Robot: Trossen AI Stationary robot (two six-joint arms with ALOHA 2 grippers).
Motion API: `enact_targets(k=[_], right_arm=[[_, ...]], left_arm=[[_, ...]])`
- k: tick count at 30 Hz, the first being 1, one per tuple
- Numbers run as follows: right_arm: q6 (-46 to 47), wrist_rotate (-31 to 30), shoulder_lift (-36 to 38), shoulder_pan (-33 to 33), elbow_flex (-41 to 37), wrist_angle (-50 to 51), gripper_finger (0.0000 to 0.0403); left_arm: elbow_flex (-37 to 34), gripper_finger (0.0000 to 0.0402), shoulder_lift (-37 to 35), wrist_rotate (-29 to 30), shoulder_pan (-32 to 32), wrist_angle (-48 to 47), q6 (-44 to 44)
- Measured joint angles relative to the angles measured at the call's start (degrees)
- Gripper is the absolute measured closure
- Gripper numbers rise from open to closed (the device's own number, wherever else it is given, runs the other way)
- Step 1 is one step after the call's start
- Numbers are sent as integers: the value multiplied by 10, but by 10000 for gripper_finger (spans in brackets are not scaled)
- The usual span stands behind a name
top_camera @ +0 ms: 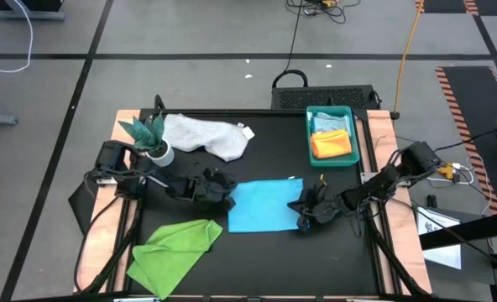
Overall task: Fold microfiber towels
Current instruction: Fold the blue microfiber cloth
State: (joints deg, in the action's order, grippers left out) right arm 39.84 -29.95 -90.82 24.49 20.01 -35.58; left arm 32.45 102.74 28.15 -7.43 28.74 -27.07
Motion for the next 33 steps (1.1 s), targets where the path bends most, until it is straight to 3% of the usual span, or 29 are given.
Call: enact_targets(k=[6, 9, 11, 16, 21, 23, 27, 29, 33], right_arm=[[0, 20, 0, 2, 0, 16, 403], [0, 22, 0, 8, 0, 17, 403], [0, 22, 0, 11, 0, 17, 403], [0, 22, 0, 12, 0, 16, 403], [-1, 21, 0, 12, 0, 17, 403], [-1, 18, 0, 12, 0, 16, 403], [-11, 17, 0, 12, 0, 9, 403], [-19, 17, 4, 15, 0, -8, 403], [-42, 53, 7, 15, 0, -90, 403]], left_arm=[[0, 241, -37, -70, 33, -8, -35], [0, 210, -68, -68, 32, -23, -37], [1, 202, -91, -26, 21, -52, -34], [0, 202, -127, 147, -12, -115, -20], [0, 220, -126, 177, -49, -68, 14], [0, 229, -127, 151, -65, -20, 56], [0, 246, -127, 30, -85, 59, 151], [0, 252, -126, -12, -86, 72, 166], [0, 265, -104, -41, -79, 74, 154]])
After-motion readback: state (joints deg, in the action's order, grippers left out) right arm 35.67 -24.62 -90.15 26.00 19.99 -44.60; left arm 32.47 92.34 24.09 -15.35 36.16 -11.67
